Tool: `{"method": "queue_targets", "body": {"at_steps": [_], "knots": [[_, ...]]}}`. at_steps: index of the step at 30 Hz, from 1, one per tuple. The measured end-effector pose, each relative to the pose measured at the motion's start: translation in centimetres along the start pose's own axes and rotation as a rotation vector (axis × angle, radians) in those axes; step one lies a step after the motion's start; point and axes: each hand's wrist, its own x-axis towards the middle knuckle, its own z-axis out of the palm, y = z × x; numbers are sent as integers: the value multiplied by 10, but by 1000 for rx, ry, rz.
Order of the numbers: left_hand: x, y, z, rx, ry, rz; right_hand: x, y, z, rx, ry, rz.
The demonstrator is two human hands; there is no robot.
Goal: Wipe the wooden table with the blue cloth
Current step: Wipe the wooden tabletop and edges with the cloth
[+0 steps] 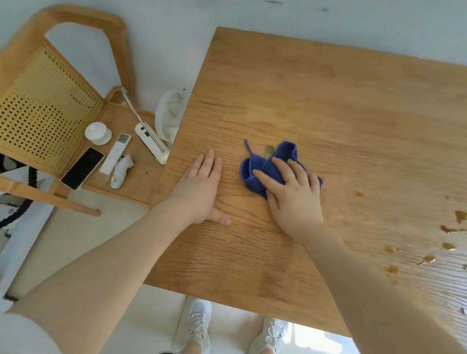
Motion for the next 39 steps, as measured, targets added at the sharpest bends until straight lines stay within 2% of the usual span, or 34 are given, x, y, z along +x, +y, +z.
{"method": "queue_targets", "body": {"at_steps": [3, 5, 8, 10, 12, 17, 20, 22, 25, 27, 31, 36, 39], "knots": [[-1, 4, -3, -21, -25, -35, -31, 3, -1, -19, -86, -189], [-1, 12, -7, -8, -30, -66, -27, 16, -3, -1, -118, -251], [0, 26, -10, 38, 18, -45, 1, 38, -10, 29, -74, -121], [2, 38, -10, 37, 52, 20, 22, 55, -15, 15, -67, 29], [4, 51, -10, 5, 86, 96, 31, 65, -17, 17, -47, 101], [6, 77, -5, -23, 82, 105, -25, 59, -9, 20, 31, -4], [8, 85, -2, 10, 33, 75, -63, 65, -9, 3, -39, -160], [9, 89, -1, 57, 29, 60, -53, 76, -13, 2, -45, -212], [11, 95, 1, 50, 28, 19, -10, 90, -19, 21, -3, -75], [11, 100, 4, 55, 34, -11, 18, 98, -21, 11, -32, 6], [10, 106, 9, 51, 48, -46, 18, 99, -20, 1, -19, 29], [8, 109, 6, 14, 34, -71, -59, 99, -16, 33, -2, -109], [10, 108, 6, 11, 29, -73, -55, 111, -20, 36, -35, -184]]}}
